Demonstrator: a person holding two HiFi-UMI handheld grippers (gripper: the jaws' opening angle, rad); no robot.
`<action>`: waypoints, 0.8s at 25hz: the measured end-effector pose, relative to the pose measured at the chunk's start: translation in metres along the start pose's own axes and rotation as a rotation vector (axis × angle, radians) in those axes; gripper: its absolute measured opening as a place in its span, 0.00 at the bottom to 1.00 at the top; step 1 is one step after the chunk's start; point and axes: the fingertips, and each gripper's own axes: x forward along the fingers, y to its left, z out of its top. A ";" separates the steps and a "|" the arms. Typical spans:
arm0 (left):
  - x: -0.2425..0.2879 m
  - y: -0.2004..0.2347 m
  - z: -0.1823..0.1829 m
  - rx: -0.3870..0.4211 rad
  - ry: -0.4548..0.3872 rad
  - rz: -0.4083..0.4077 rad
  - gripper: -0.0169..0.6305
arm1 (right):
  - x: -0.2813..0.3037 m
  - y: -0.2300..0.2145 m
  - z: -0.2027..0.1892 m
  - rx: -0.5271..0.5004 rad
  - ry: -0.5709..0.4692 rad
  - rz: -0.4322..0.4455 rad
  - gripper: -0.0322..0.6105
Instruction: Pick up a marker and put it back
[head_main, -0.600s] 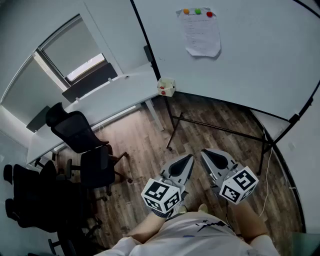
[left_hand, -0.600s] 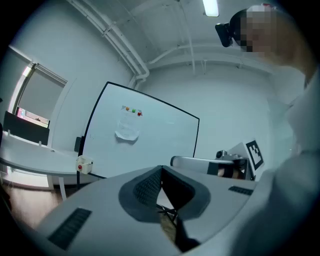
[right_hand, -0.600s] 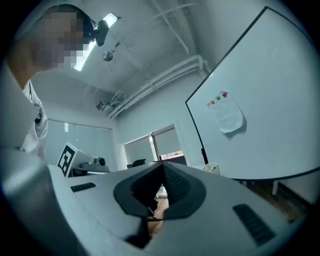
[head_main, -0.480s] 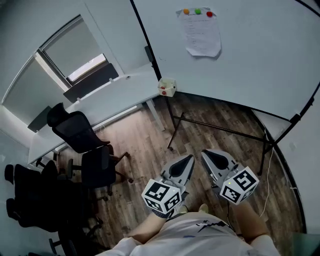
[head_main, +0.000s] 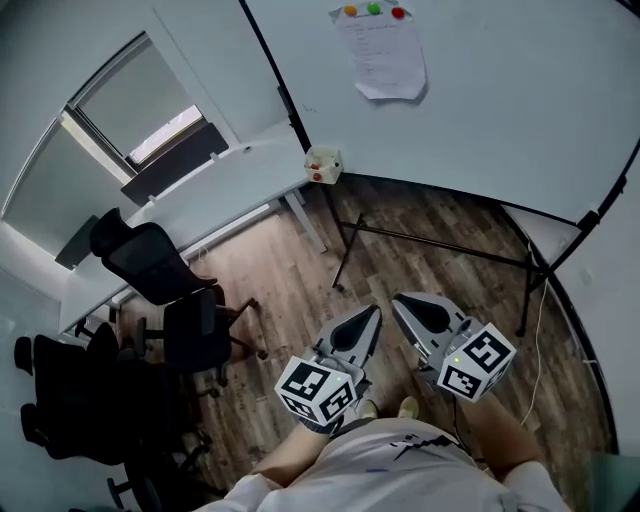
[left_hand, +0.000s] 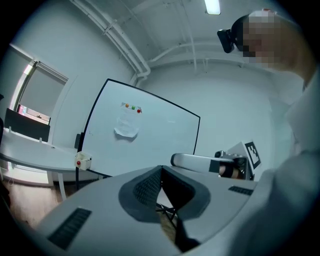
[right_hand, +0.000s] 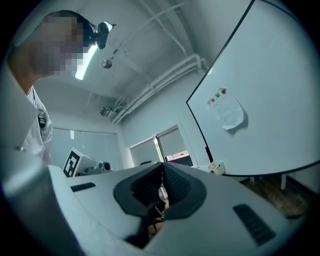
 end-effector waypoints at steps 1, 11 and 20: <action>0.001 -0.001 -0.001 -0.001 0.001 0.003 0.04 | -0.002 -0.001 0.000 0.000 0.002 0.004 0.07; 0.007 0.005 -0.006 0.009 0.009 0.071 0.04 | -0.011 -0.014 -0.003 0.021 -0.011 0.035 0.07; 0.020 0.037 -0.008 0.018 0.002 0.090 0.04 | 0.015 -0.027 -0.010 0.010 0.022 0.027 0.07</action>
